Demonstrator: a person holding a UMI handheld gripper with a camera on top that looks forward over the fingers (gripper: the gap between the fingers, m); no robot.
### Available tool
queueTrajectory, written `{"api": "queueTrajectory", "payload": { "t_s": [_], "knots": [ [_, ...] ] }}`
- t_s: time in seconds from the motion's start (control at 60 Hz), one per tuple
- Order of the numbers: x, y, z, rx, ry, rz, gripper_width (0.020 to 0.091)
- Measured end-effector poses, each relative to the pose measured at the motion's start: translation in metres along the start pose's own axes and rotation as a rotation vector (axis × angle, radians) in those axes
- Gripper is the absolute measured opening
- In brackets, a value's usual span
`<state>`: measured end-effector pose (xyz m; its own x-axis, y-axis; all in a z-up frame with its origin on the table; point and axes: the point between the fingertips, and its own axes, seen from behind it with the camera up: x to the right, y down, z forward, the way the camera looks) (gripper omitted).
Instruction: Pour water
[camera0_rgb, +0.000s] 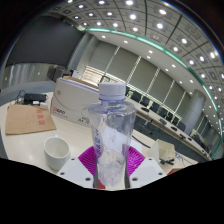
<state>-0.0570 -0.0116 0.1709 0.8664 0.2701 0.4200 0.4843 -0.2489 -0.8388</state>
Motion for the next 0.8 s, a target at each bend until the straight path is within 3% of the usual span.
{"api": "queueTrajectory", "payload": {
  "t_s": [0.167, 0.35, 0.433, 0.6, 0.633, 0.683, 0.733, 0.8],
  "knots": [
    [-0.017, 0.042, 0.018, -0.028, -0.130, 0.205, 0.0357],
    [-0.030, 0.090, 0.026, -0.079, -0.188, 0.304, 0.0375],
    [-0.028, 0.088, 0.021, -0.046, -0.182, 0.361, 0.0391],
    [-0.030, 0.096, 0.016, -0.070, -0.190, 0.401, 0.0548],
    [-0.032, 0.103, 0.014, -0.097, -0.204, 0.408, 0.0639],
    [-0.037, 0.110, 0.011, -0.141, -0.219, 0.420, 0.0870],
    [-0.037, 0.116, 0.005, -0.176, -0.209, 0.430, 0.0844],
    [-0.031, 0.120, -0.004, -0.206, -0.172, 0.428, 0.0861]
  ]
}}
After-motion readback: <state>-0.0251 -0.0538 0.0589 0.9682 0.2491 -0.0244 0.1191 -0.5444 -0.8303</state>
